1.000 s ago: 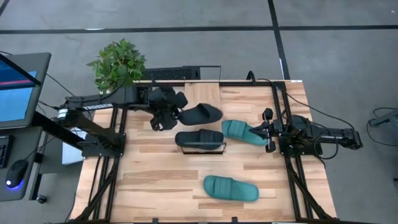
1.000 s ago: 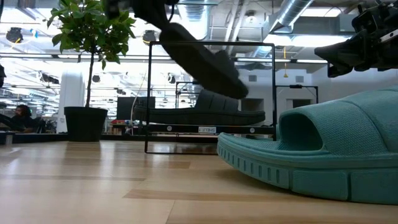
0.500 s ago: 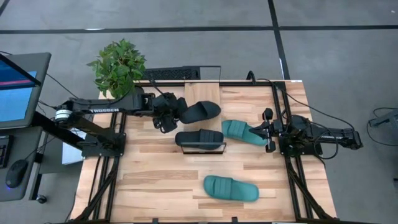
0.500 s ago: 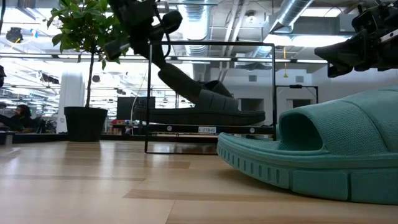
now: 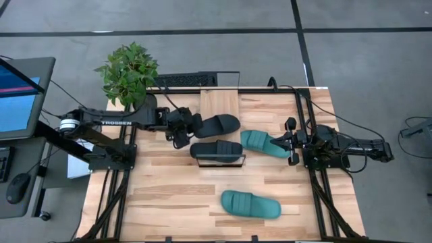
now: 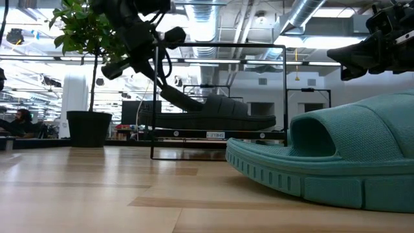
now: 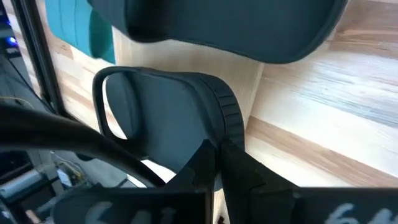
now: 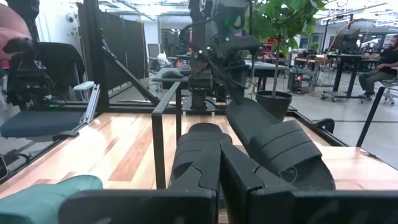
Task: Pick and place slides into the shelf
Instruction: Put the black slide on the shelf
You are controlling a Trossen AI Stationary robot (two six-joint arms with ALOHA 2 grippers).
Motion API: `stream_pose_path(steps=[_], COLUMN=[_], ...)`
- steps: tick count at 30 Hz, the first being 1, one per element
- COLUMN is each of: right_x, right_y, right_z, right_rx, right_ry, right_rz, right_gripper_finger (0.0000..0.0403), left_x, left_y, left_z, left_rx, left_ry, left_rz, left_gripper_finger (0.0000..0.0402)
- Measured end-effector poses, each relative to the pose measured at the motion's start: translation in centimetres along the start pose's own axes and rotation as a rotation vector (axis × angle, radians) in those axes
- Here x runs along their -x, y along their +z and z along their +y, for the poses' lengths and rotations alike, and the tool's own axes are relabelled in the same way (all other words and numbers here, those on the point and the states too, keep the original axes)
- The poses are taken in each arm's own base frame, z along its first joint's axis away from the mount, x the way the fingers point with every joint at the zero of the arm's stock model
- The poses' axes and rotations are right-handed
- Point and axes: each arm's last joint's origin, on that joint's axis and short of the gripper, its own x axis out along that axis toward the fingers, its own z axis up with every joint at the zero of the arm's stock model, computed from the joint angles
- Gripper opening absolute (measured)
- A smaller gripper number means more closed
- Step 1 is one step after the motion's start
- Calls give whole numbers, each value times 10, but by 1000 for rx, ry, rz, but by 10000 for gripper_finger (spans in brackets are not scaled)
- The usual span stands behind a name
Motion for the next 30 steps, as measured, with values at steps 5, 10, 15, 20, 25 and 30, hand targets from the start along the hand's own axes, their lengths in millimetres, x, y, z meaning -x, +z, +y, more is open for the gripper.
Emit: stream_pose_path(steps=[5, 10, 15, 20, 25, 30], right_x=[0, 0, 0, 0, 0, 0], right_y=[0, 0, 0, 0, 0, 0], right_z=[0, 0, 0, 0, 0, 0], right_rx=[0, 0, 0, 0, 0, 0], right_ry=[0, -1, 0, 0, 0, 0], right_rz=[0, 0, 0, 0, 0, 0], right_gripper_finger=[0, 0, 0, 0, 0, 0], left_x=[0, 1, 3, 3, 3, 3], left_y=[8, 15, 19, 19, 18, 18], left_z=[-5, -4, -4, -5, -6, -7], left_rx=[-54, -77, -89, -88, -86, -80], left_ry=[8, 20, 23, 21, 7, -5], left_rz=[-19, -40, -49, -49, -48, -61], left_gripper_finger=[0, 0, 0, 0, 0, 0])
